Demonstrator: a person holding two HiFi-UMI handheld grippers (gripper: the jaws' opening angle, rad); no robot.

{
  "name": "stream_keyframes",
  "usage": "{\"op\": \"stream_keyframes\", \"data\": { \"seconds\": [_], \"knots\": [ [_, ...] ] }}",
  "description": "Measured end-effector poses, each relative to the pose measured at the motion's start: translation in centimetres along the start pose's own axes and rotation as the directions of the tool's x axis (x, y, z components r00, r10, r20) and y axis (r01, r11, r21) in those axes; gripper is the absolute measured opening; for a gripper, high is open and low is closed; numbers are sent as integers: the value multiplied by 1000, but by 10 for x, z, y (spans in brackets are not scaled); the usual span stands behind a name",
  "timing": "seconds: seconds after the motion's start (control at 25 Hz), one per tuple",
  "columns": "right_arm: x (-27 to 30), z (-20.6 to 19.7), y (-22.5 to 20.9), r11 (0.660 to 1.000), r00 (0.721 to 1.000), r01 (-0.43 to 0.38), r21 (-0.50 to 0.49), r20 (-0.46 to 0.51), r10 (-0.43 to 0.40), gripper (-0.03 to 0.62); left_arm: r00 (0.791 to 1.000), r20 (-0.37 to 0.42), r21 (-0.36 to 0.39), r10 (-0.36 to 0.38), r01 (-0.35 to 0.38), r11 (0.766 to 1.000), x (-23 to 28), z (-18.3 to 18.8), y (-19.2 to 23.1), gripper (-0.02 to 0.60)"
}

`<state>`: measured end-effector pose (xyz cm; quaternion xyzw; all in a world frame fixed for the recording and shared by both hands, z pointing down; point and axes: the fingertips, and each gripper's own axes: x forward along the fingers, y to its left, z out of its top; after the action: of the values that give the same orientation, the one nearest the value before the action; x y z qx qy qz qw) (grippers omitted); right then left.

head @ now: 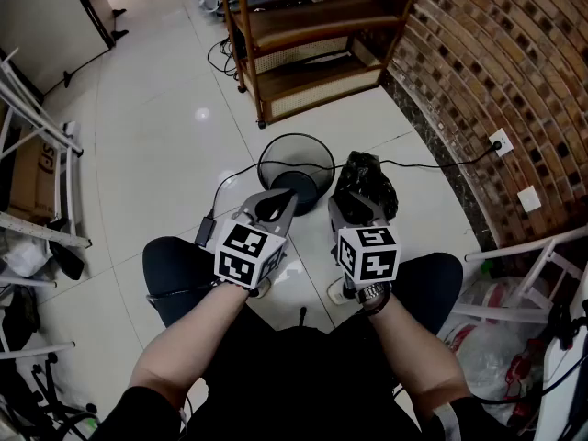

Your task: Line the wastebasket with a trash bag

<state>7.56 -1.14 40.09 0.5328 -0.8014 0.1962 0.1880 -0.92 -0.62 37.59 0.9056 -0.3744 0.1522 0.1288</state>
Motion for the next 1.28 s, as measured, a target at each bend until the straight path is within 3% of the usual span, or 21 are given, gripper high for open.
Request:
{"op": "stream_keyframes", "data": {
  "seconds": [0.28,0.6,1.28],
  "knots": [
    [25,-37,-49,989,983,146,39,-115,-140,209,1000,-22,56,-5,7,998,33,3,8,5],
    [66,-83,-93,961,929,275,26,-266,-258,252,998,-62,131,-10,18,991,79,5,20,5],
    [158,-179,-144,929,789,360,-88,-502,-354,282,990,-141,163,26,-3,987,142,-14,60,5]
  ]
}}
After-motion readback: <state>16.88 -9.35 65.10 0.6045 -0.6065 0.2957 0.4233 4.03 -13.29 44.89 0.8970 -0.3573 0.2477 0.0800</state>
